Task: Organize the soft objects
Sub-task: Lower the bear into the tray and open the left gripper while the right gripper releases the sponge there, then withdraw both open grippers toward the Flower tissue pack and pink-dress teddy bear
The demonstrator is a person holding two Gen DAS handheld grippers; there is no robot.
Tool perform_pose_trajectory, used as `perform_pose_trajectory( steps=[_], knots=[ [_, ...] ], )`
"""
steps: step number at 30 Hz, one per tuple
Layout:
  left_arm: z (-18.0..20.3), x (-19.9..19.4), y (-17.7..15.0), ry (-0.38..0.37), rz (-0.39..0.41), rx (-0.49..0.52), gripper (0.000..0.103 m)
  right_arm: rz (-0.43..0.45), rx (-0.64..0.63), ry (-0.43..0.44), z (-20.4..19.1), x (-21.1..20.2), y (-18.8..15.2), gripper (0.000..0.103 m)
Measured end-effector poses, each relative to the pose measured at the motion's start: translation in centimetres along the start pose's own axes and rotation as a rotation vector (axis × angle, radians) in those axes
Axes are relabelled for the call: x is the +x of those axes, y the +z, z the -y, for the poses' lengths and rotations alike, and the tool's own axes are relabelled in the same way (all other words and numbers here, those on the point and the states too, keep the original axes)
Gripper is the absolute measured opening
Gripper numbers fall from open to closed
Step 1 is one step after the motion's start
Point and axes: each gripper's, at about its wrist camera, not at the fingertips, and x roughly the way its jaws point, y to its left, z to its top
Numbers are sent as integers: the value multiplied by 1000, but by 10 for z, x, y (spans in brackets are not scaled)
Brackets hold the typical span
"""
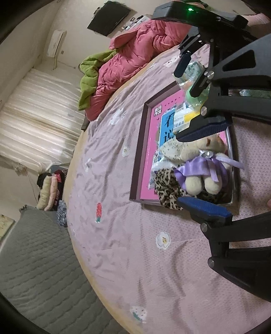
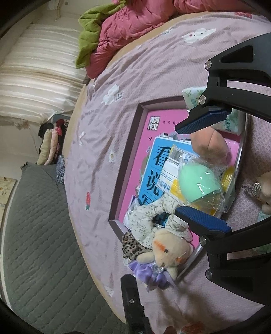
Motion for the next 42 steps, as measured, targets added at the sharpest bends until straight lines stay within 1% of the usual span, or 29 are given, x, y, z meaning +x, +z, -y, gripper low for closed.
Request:
perform_pose_trajectory(
  steps=[2,4,6,8,12,17,21,28,35,42],
  knots=[
    [6,-3,-1,-3,13,29,55,18,8,0,2,-4,0,73],
    [11,-5,-2,-6,20,49,62,34,13,0,3,-8,2,74],
    [16,-6,-3,-17,18,62,63,41,13,1,5,-11,3,74],
    [20,-7,-4,-35,15,70,63,48,15,-3,6,-14,3,74],
    [25,-8,-8,-44,11,77,64,60,22,-5,8,-20,3,74],
    [29,-4,-16,-45,-19,73,64,71,31,-8,10,-25,2,74],
    [36,-4,-21,-29,-32,104,64,88,35,-12,9,-29,1,74],
    [41,-5,-31,-20,-61,118,65,95,37,-6,10,-42,-4,74],
    [46,-11,-35,-18,-50,141,65,106,57,-23,19,-58,-9,75],
    [48,-16,-39,-20,-47,136,65,112,73,-11,22,-73,-15,76]
  ],
)
